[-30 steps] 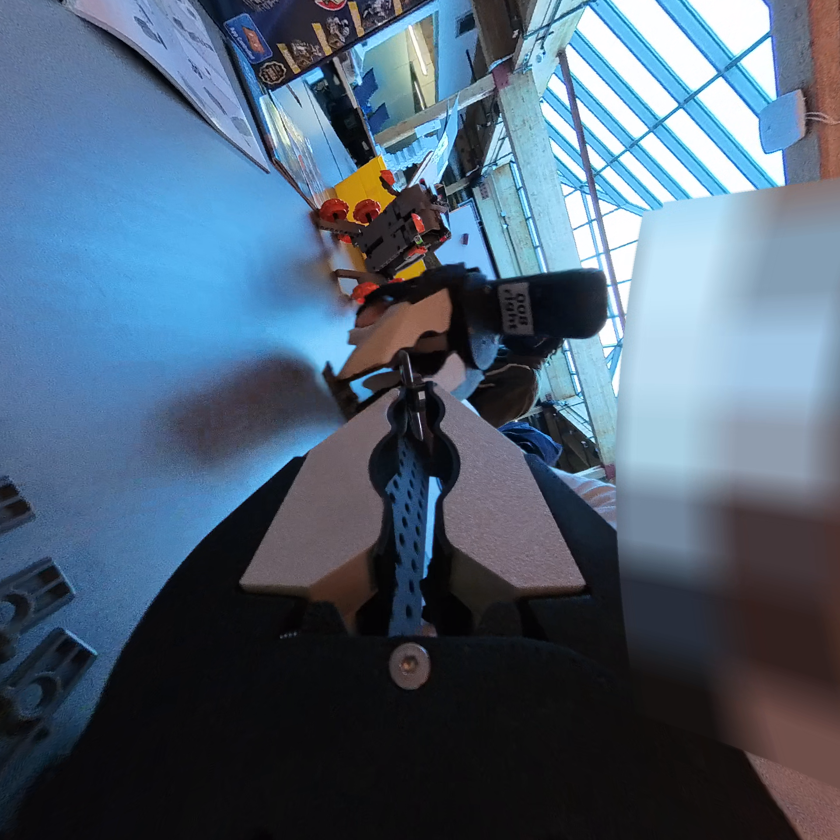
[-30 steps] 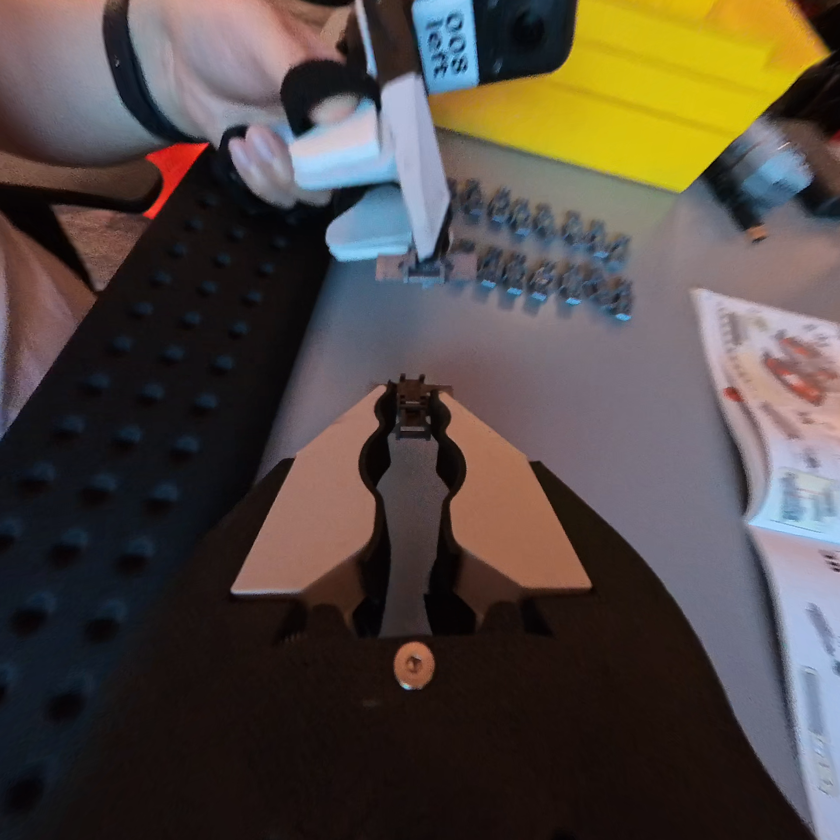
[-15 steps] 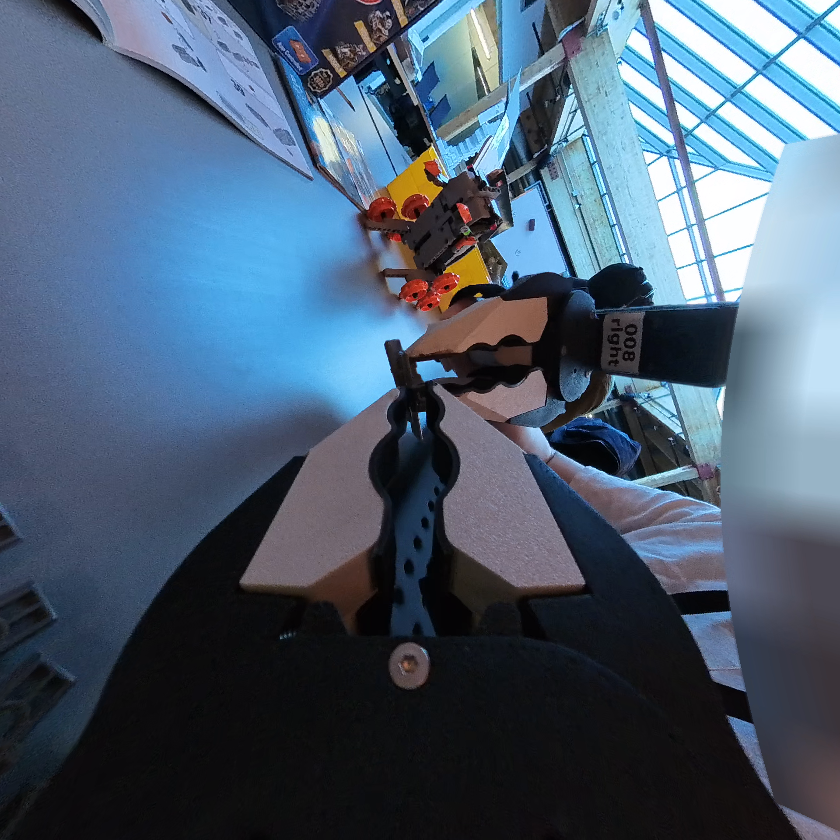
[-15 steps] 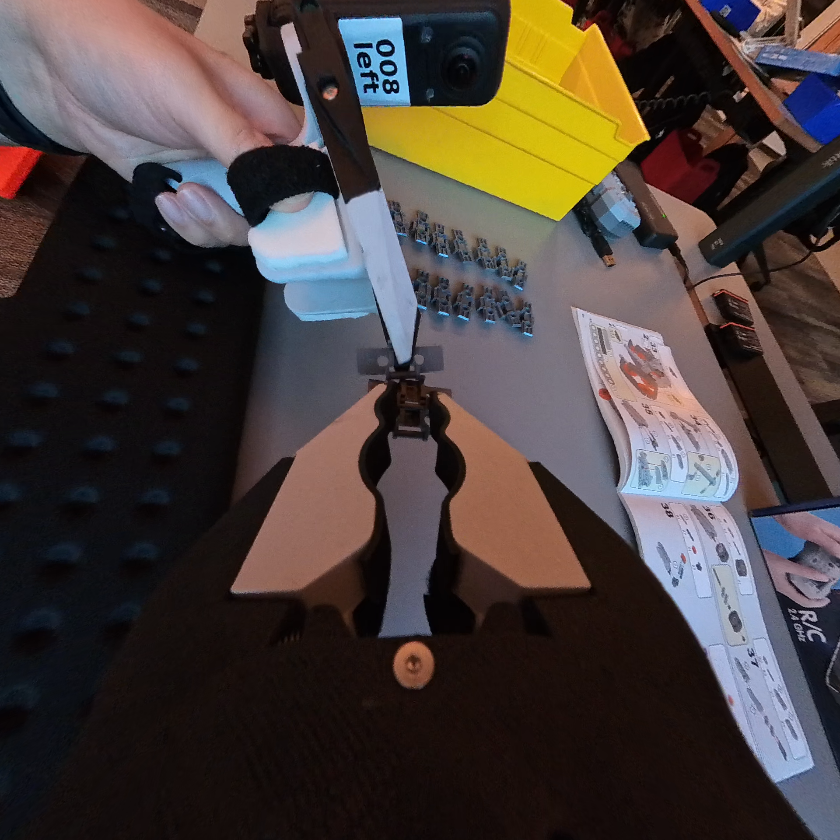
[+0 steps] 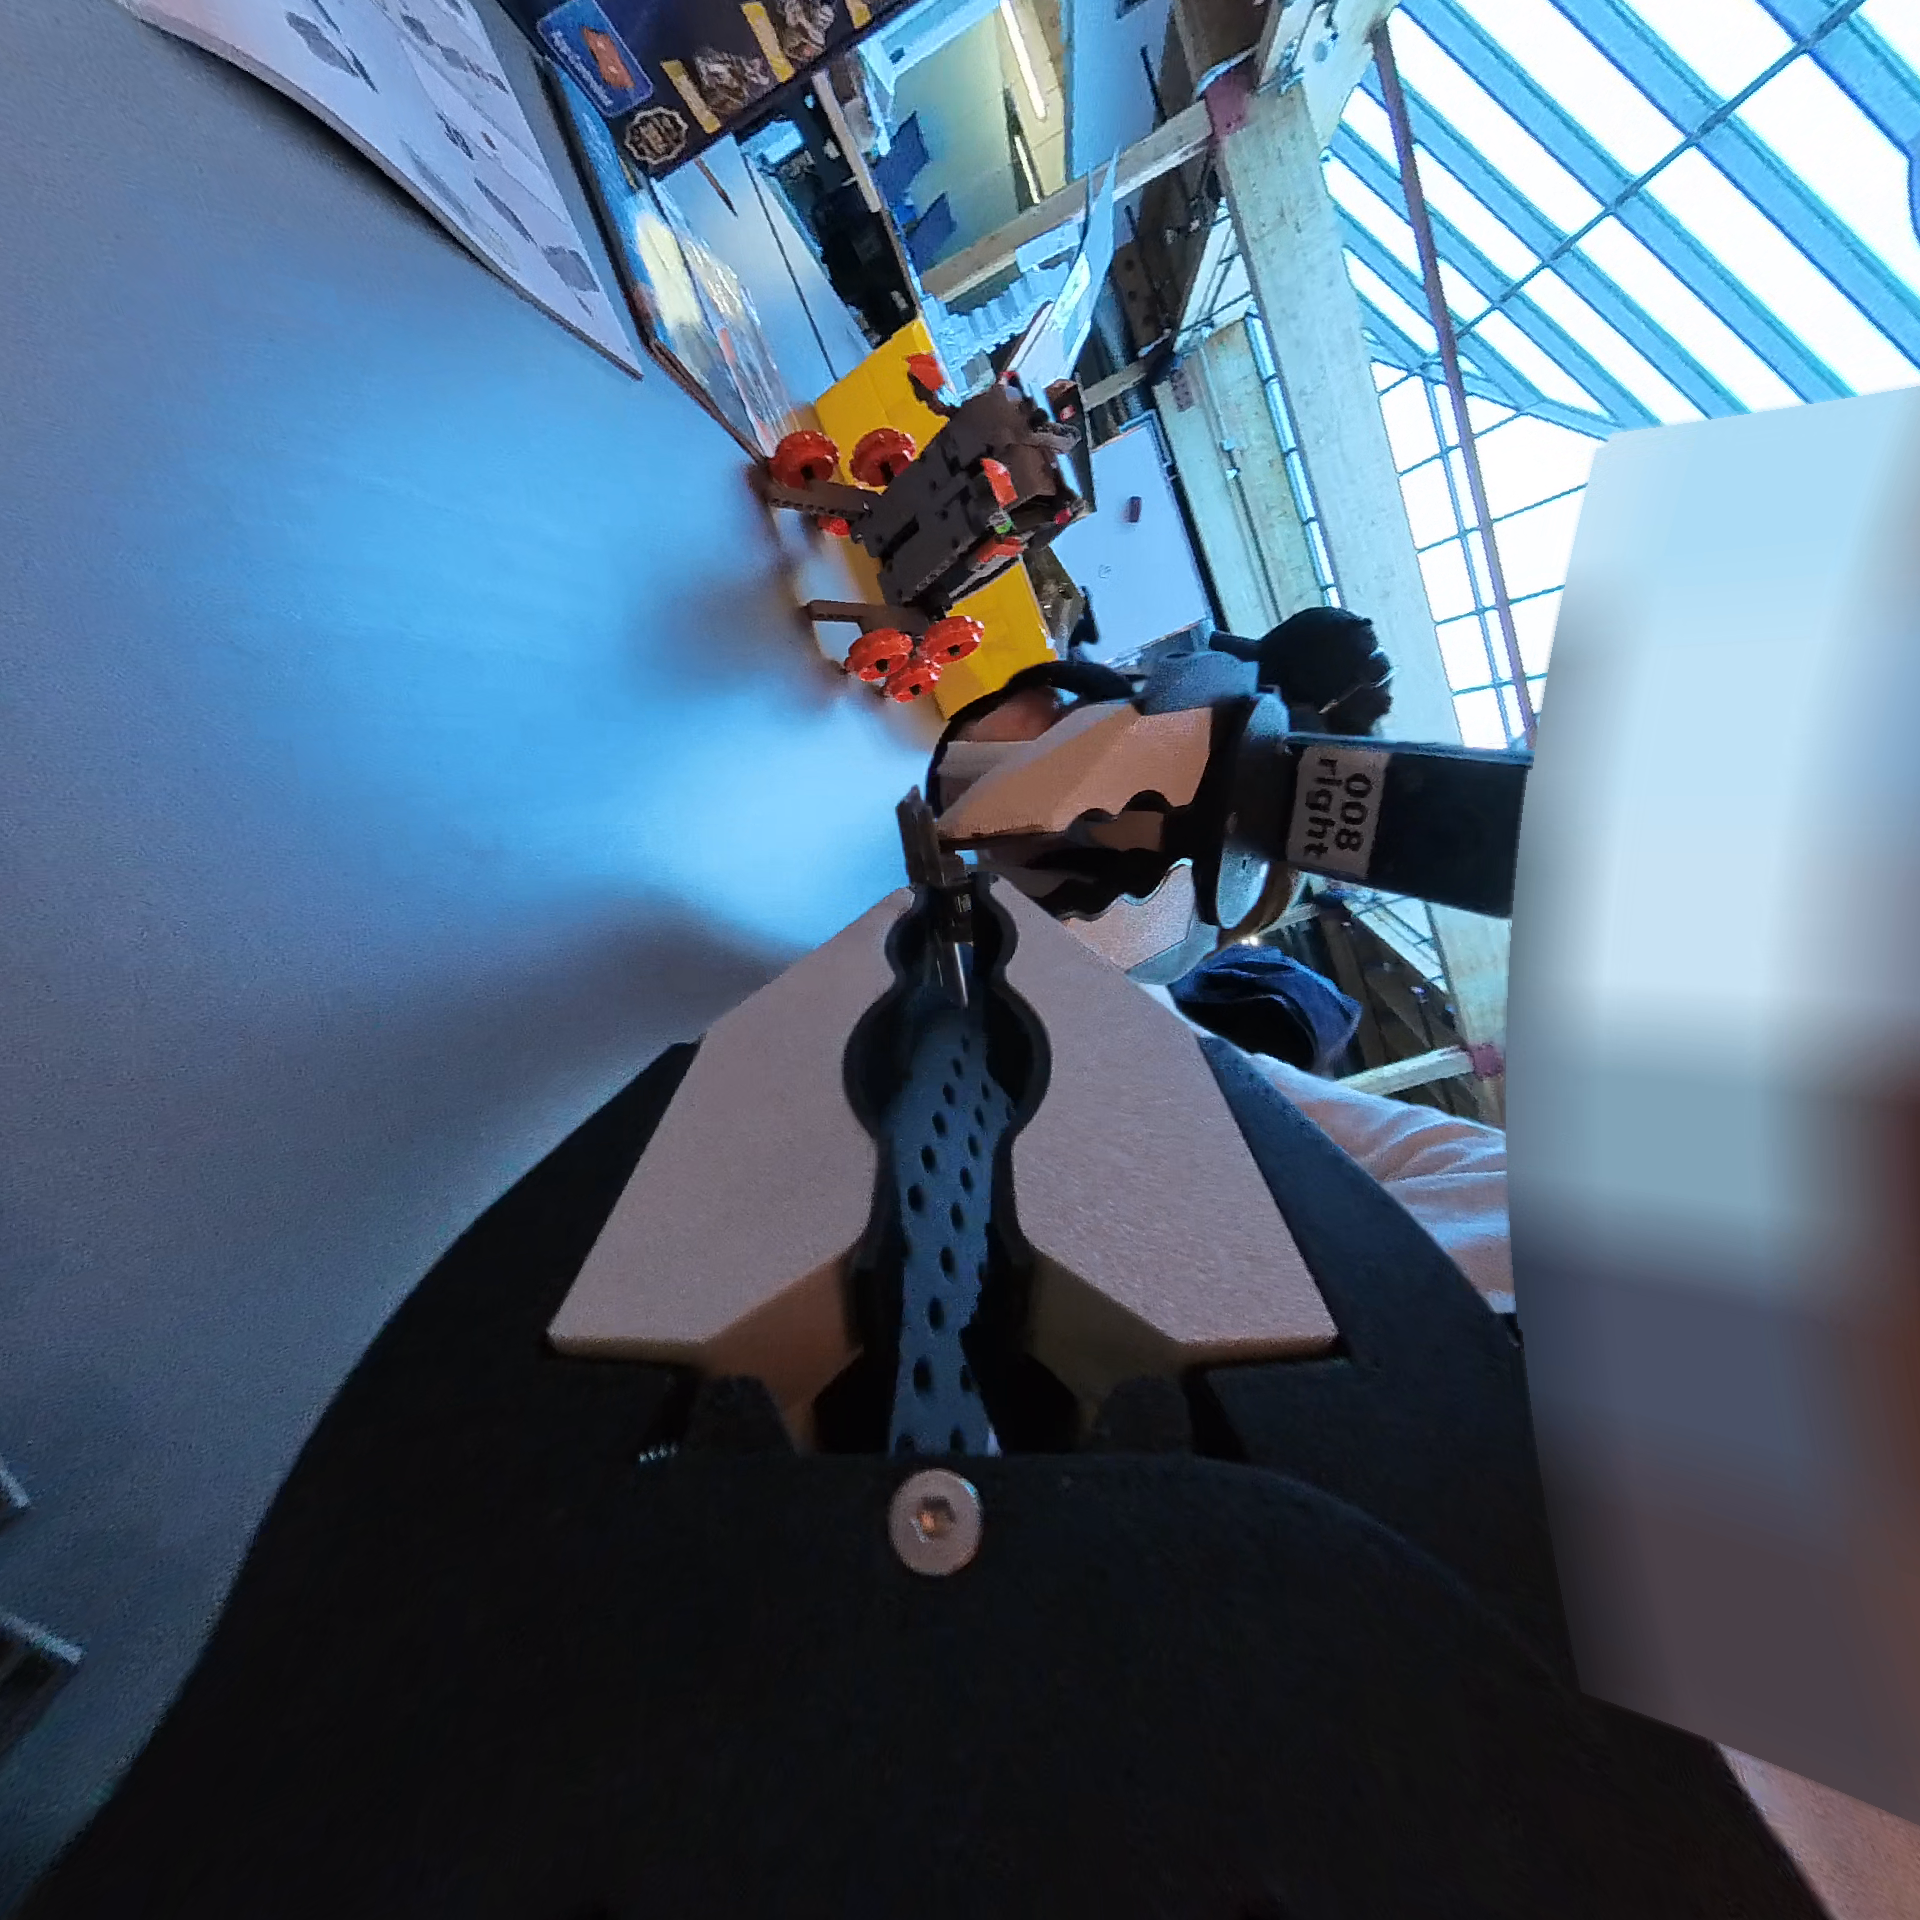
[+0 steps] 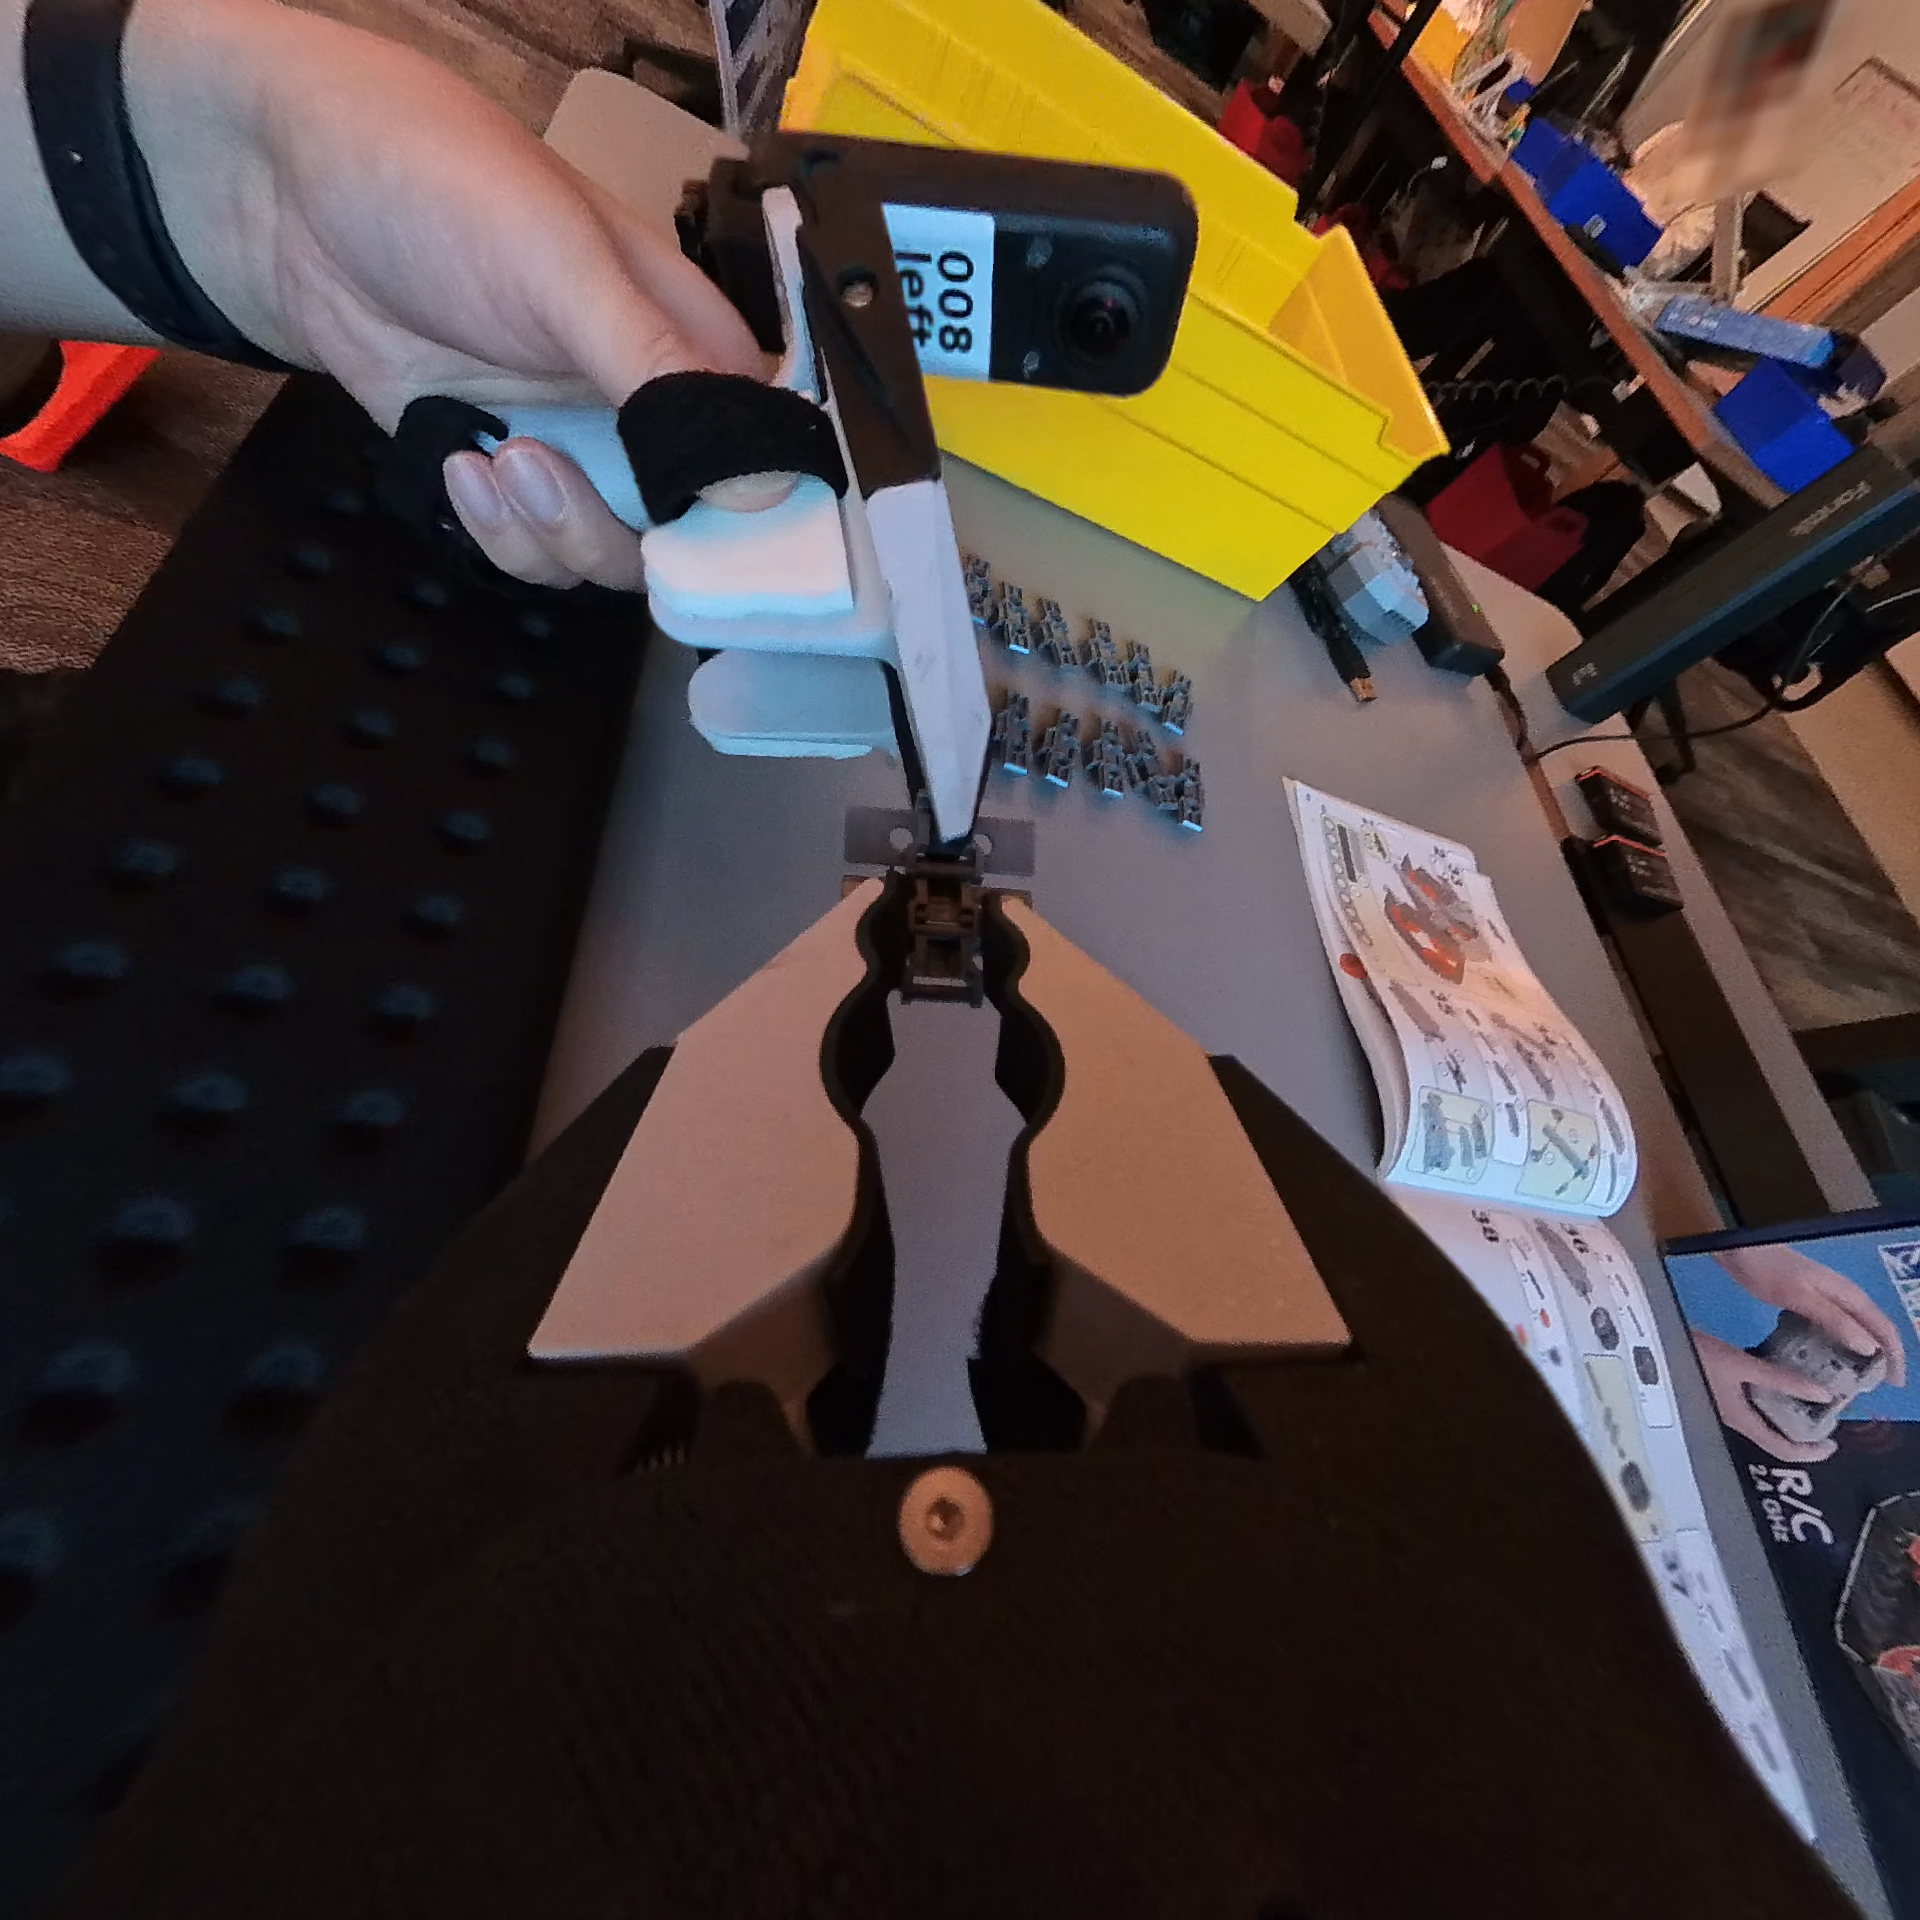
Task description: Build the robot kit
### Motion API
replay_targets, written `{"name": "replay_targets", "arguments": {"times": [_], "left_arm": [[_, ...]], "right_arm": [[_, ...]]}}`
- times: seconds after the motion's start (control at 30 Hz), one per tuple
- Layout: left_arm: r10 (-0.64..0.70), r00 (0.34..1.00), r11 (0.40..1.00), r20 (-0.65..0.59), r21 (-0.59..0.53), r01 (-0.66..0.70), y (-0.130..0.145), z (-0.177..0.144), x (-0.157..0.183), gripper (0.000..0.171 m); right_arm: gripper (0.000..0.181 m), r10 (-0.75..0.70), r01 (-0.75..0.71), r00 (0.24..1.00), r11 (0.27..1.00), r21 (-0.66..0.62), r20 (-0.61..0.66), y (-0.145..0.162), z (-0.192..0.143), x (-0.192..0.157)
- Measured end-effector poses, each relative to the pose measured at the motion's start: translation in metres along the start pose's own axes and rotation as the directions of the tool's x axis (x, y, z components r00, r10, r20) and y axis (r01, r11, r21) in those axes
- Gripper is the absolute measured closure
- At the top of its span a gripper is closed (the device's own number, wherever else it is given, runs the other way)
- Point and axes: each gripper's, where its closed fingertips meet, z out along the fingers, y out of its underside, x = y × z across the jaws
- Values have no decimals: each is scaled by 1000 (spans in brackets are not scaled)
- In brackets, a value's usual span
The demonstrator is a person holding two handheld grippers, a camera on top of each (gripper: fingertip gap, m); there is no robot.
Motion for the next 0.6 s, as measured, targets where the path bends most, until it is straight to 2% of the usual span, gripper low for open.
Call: {"name": "replay_targets", "arguments": {"times": [0.27,0.6], "left_arm": [[-12,998,999,-70,44,16,-4,-2,8,167],[-11,998,998,-62,53,14,-6,-3,8,165]], "right_arm": [[170,-40,42,998,998,39,-40,-9,-3,3],[170,-79,80,994,997,13,-73,-9,-1,4]]}}
